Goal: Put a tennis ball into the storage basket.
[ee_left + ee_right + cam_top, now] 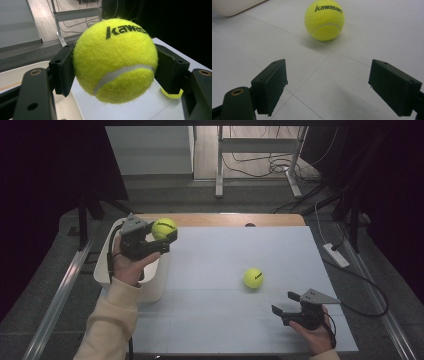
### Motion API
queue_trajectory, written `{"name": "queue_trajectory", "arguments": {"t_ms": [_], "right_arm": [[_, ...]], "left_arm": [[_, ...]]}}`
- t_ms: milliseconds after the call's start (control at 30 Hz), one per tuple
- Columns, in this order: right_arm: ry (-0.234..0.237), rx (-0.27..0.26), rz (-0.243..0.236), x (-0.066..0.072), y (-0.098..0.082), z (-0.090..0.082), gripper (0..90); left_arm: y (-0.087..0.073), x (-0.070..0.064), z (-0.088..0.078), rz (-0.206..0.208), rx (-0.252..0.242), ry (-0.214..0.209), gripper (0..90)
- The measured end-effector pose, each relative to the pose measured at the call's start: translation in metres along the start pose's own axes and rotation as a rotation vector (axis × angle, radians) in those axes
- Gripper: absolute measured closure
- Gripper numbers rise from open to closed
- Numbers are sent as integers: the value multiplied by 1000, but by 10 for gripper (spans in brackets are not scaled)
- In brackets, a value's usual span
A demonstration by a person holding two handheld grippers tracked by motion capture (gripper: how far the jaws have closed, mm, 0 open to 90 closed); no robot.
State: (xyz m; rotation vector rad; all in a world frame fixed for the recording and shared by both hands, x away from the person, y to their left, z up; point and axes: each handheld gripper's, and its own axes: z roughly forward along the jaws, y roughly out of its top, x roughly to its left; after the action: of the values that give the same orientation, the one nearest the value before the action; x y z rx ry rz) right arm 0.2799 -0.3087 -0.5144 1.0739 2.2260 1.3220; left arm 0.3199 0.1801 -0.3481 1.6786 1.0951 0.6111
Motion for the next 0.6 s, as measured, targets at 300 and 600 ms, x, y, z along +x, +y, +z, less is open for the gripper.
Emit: {"name": "queue_trajectory", "arguments": {"t_ms": [300,600], "right_arm": [[-1,-2,1,0,-1,-1,148],[-5,1,1,1,-1,-1,150]], "left_arm": [[-2,7,-3,-6,5,17,275],[-4,18,-6,-21,16,40,275]]}}
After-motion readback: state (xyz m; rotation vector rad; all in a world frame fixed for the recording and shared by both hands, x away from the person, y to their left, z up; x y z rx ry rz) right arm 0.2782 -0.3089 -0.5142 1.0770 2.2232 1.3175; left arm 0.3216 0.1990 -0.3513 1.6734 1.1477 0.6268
